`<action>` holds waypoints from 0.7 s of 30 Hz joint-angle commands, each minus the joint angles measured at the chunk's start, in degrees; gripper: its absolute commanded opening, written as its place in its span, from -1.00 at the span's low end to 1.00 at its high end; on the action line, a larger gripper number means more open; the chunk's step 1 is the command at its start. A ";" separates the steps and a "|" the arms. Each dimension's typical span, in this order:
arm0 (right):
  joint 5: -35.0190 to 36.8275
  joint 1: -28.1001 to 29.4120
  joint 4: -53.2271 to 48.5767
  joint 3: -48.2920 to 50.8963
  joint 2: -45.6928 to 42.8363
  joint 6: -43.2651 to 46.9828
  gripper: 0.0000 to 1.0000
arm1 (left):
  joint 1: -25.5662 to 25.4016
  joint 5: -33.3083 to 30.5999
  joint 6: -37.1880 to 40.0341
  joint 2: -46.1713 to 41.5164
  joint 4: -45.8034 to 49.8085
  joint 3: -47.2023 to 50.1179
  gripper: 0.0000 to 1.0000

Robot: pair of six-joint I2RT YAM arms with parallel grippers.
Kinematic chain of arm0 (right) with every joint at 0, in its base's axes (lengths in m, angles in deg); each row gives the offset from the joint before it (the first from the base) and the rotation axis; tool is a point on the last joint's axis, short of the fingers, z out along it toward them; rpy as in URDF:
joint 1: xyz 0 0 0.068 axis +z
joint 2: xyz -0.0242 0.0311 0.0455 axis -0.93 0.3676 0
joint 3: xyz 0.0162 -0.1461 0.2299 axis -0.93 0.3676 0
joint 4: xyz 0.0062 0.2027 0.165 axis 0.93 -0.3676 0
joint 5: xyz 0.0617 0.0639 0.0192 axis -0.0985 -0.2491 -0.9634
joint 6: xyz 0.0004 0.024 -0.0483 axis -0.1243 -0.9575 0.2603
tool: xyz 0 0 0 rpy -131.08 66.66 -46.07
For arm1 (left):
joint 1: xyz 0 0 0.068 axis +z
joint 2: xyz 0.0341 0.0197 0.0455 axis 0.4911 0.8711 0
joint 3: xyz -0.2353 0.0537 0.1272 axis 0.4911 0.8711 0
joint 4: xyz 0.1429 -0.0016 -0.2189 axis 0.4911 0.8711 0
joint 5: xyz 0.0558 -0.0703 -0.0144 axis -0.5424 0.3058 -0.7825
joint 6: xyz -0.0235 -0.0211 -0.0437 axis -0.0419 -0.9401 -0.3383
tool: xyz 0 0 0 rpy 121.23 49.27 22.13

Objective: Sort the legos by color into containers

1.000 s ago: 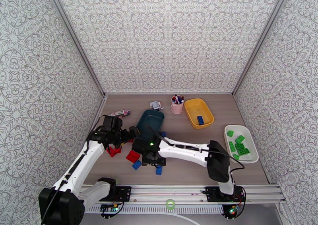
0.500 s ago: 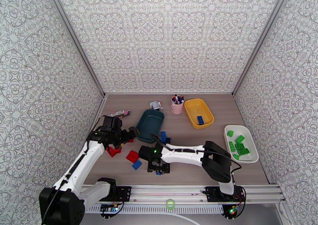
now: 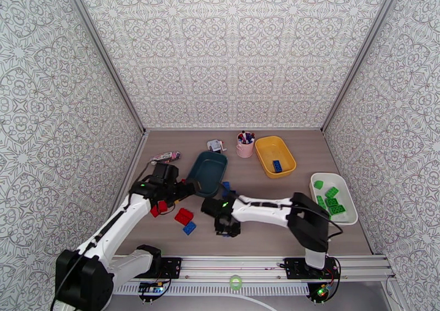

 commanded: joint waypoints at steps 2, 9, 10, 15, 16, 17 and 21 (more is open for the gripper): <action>2.64 -8.97 -3.96 3.10 -8.71 5.55 -0.50 | -8.88 -3.13 -4.13 6.00 -7.93 -3.68 0.99; 2.46 -30.94 -7.83 1.36 -17.00 18.17 -0.52 | -18.40 -2.05 -0.09 21.87 -12.05 -19.04 0.99; 1.70 -33.84 -7.75 0.48 -17.12 19.58 -0.52 | -19.01 -2.04 0.88 24.19 -11.81 -21.75 0.99; -2.33 -46.81 -6.86 -7.49 -12.16 26.23 -0.52 | -21.42 1.57 6.56 36.18 -8.32 -38.90 0.99; -2.74 -48.25 -6.81 -9.12 -10.78 26.92 -0.52 | -21.74 1.63 7.39 38.18 -7.25 -41.94 0.99; -3.28 -49.88 -6.77 -10.95 -9.03 27.53 -0.53 | -21.99 1.51 8.45 40.66 -5.83 -45.62 0.99; -6.31 -55.31 -5.75 -16.75 -2.61 28.73 -0.53 | -23.05 0.58 11.25 48.19 -0.78 -58.47 0.99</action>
